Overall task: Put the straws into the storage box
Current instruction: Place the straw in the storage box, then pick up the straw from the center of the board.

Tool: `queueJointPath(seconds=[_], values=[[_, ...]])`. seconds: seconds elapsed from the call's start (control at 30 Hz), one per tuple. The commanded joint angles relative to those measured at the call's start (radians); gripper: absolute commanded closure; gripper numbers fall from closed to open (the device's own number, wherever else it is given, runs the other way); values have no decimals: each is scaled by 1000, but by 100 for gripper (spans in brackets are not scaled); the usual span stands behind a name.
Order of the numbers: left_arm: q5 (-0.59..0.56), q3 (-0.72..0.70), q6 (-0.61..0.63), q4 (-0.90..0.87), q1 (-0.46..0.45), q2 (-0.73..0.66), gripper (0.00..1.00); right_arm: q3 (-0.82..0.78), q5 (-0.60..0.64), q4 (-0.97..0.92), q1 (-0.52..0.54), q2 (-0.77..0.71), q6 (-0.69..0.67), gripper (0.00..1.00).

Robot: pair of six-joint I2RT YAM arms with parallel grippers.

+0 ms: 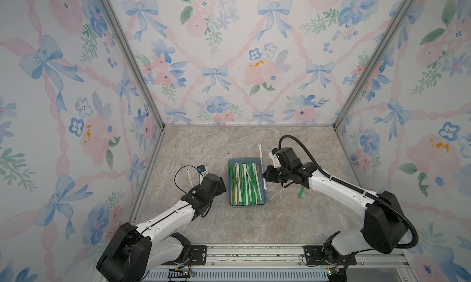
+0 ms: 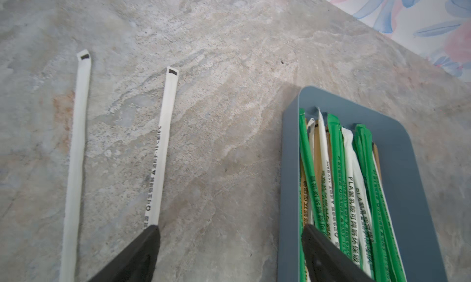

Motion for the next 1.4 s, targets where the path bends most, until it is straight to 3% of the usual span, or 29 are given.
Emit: queueJointPath(seconds=[0.0,0.4,0.7,0.93,1.13,1.37], values=[[25,-25,28,-31,38,13,11,-9,-13,42,34,46,75,92],[70,-22,46,-31,139,99,17,-19,27,-5,78,141,82,91],[66,-9,66,-29,145,141,25,10,76,-70,80,183,57,75],[71,4,86,-30,146,174,31,12,142,-100,78,114,29,68],[64,7,93,-28,146,201,43,-1,205,-164,24,32,-18,62],[69,8,97,-27,147,240,67,-82,213,-185,-90,-115,-62,59]])
